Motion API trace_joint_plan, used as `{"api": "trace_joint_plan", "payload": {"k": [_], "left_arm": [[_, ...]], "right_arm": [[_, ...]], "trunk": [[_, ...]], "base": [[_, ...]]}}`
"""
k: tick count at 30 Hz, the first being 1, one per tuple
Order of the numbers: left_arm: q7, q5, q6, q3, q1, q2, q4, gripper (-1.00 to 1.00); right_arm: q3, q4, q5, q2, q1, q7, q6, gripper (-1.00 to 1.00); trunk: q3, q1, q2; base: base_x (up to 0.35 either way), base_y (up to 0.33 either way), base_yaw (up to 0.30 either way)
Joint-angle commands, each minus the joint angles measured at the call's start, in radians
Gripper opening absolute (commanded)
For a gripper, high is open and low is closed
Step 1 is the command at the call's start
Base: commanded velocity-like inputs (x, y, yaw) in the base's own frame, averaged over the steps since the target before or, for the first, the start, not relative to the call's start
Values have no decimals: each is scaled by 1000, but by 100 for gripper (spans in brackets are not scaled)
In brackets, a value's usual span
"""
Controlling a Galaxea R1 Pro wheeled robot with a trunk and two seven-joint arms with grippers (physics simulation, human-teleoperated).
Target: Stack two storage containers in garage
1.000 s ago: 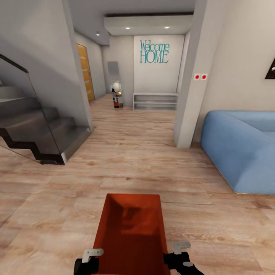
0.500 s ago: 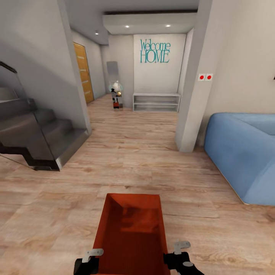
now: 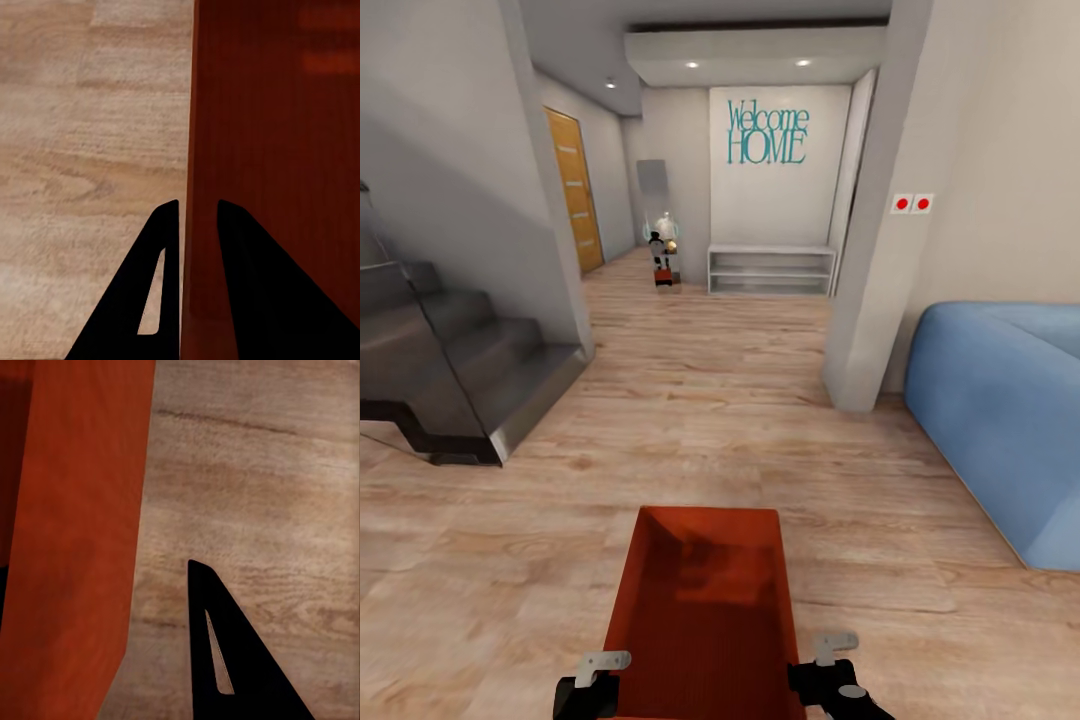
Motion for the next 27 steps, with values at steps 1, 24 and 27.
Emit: {"api": "trace_joint_plan", "payload": {"k": [1,24,27], "left_arm": [[16,1,-4,8,-1,1,0,-100],[16,1,-4,8,-1,1,0,-100],[16,1,-4,8,-1,1,0,-100]], "right_arm": [[4,1,4,-1,-1,-10,-2,-100],[4,1,4,-1,-1,-10,-2,-100],[5,1,4,-1,-1,-10,-2,-100]], "trunk": [[-1,0,0],[-1,0,0],[-1,0,0]], "base": [[344,0,0],[344,0,0],[344,0,0]]}}
